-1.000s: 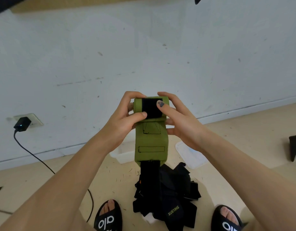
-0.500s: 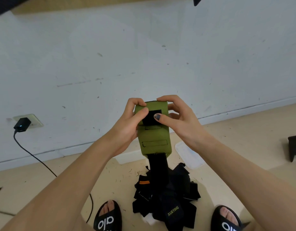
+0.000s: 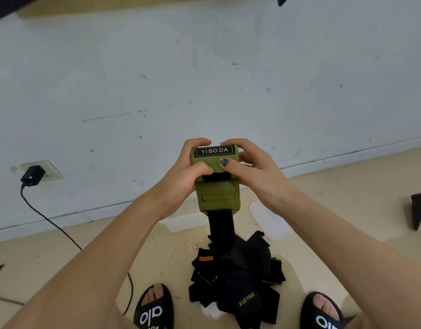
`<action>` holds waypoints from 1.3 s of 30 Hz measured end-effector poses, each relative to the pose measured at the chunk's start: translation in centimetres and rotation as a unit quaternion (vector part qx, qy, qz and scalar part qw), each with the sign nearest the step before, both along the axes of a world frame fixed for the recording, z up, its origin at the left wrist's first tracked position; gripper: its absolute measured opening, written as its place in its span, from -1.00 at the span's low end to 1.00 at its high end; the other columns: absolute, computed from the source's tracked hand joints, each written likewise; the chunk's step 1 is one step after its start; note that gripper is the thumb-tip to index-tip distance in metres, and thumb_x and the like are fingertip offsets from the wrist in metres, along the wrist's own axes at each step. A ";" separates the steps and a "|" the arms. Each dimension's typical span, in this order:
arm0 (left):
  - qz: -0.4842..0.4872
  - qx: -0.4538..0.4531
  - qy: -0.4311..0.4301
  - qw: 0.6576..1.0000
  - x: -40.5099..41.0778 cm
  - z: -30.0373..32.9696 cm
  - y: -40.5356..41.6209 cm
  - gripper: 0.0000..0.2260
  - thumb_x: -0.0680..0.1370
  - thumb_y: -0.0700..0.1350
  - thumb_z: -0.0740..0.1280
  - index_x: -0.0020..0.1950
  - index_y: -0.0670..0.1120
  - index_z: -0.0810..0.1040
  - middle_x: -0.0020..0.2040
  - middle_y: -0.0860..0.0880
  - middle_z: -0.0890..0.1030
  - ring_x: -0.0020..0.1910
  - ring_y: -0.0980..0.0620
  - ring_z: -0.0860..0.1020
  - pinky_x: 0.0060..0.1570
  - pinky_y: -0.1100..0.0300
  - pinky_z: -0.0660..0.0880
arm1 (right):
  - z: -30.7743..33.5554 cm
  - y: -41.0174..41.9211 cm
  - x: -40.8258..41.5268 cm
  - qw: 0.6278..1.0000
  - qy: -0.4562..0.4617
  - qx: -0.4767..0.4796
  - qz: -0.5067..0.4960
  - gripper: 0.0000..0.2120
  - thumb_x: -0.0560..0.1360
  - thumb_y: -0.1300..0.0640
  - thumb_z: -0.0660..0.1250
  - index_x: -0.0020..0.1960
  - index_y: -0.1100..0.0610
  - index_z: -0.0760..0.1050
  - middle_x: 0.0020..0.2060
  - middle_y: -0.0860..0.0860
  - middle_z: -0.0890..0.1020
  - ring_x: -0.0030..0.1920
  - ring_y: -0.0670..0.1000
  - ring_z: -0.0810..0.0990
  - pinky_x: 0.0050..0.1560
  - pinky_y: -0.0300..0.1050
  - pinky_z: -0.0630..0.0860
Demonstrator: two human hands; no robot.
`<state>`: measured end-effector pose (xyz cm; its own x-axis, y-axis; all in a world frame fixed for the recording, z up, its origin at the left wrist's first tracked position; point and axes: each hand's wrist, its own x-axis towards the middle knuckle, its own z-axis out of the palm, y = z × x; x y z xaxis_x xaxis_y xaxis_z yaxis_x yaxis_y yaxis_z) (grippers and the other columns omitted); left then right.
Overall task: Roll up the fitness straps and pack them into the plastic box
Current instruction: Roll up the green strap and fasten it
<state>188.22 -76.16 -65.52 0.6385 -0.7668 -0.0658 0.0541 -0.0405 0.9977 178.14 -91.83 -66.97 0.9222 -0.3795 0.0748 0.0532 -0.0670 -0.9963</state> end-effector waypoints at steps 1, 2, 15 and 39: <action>-0.006 0.012 0.004 1.000 -0.1 0.0 0.0 -0.66 0.68 -0.25 0.21 0.36 0.12 0.38 0.25 -0.03 0.56 0.15 0.02 0.62 0.11 0.08 0.59 | 0.0 -0.2 -0.1 1.000 -0.002 -0.016 -0.004 -0.73 0.56 0.12 0.46 0.24 -0.03 0.57 0.04 0.05 0.69 0.07 0.15 0.65 0.17 0.09 0.64; -0.008 0.018 0.016 1.000 -0.1 -0.1 0.0 -0.73 0.71 -0.15 0.22 0.35 0.14 0.39 0.24 0.00 0.58 0.13 0.03 0.65 0.11 0.07 0.60 | 0.0 -0.3 -0.1 1.000 -0.002 -0.026 -0.004 -0.72 0.57 0.17 0.45 0.25 -0.03 0.57 0.06 0.06 0.68 0.03 0.11 0.63 0.17 0.06 0.63; 0.034 -0.048 0.076 0.995 0.9 0.2 0.2 -0.82 0.68 -0.21 0.27 0.19 0.06 0.43 0.18 -0.17 0.66 0.06 -0.13 0.66 0.14 -0.12 0.57 | 0.5 0.7 -1.1 0.984 0.127 0.112 0.046 -0.21 0.51 0.22 0.52 0.56 -0.12 0.18 0.08 0.02 0.72 0.07 0.05 0.75 0.08 0.02 0.68; 0.010 0.002 -0.147 0.989 0.6 -1.2 0.1 -0.74 0.60 -0.34 0.31 0.14 0.00 0.45 -0.01 0.13 0.58 -0.13 0.04 0.57 0.02 -0.08 0.59 | 2.2 0.4 -2.0 0.978 0.017 0.200 0.046 -0.72 0.54 0.47 0.22 0.16 0.34 0.62 0.03 0.30 0.72 -0.05 0.14 0.76 -0.06 -0.17 0.66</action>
